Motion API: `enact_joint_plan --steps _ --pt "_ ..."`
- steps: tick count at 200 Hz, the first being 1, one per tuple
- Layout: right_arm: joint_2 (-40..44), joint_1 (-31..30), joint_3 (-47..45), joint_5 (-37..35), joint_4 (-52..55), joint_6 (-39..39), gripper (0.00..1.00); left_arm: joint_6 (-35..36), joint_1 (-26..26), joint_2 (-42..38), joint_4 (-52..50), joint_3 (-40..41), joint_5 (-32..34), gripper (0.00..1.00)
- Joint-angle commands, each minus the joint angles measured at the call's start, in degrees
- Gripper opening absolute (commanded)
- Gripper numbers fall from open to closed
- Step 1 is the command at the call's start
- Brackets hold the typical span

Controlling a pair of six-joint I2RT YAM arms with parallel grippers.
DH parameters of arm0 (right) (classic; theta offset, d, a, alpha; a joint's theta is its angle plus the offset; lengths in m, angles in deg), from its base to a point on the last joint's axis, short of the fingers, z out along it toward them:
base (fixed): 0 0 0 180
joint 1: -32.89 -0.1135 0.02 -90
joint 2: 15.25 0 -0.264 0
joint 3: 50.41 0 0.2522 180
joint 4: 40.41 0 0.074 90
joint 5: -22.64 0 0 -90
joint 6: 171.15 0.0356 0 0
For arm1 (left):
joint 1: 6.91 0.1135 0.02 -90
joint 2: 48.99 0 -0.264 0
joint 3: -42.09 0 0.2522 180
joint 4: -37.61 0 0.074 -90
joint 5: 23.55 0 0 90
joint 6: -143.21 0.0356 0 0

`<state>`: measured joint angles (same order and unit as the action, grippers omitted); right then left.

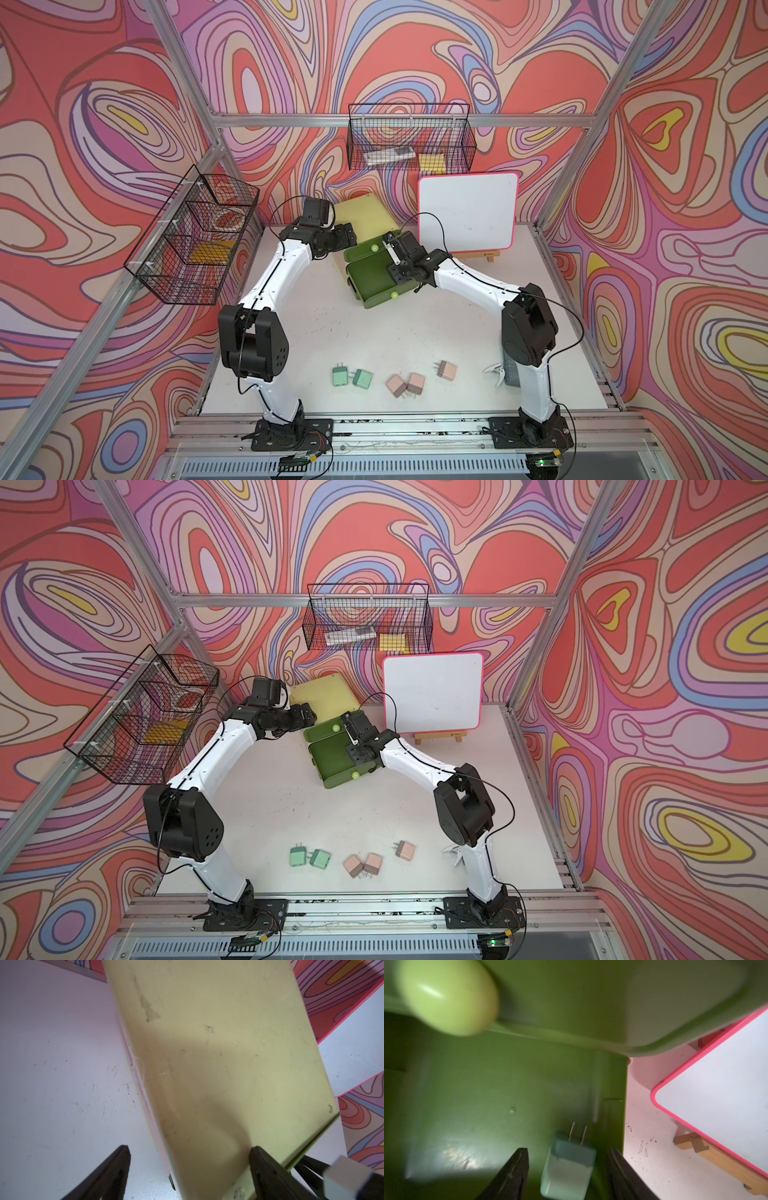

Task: Place the plugs into the drawer by color
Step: Place the plug in the drawer, then pick up the plug from the center of the board.

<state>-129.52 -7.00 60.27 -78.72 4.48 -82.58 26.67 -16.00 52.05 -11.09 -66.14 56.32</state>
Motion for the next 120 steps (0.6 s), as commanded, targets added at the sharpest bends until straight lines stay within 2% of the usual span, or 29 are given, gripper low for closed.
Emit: enact_joint_plan --steps 1,39,77,98,120 --pt "9.5 -3.8 -5.8 4.7 -2.5 2.2 0.63 1.5 0.0 2.2 -5.4 0.7 2.0 0.89" --pt "16.2 -16.5 -19.0 3.4 -6.5 4.8 0.63 1.4 0.0 1.9 -5.3 0.9 1.8 0.89" --pt "15.1 -28.7 -26.2 2.5 -10.6 8.0 0.62 1.2 0.0 1.8 -5.2 0.9 1.1 0.88" --pt "13.1 -32.2 -27.7 2.9 -10.5 8.1 0.64 1.2 0.0 1.6 -5.2 1.0 1.2 0.89" --pt "10.8 -33.4 -29.0 5.3 -11.4 8.0 0.65 1.4 0.0 1.3 -5.1 1.2 1.3 0.89"
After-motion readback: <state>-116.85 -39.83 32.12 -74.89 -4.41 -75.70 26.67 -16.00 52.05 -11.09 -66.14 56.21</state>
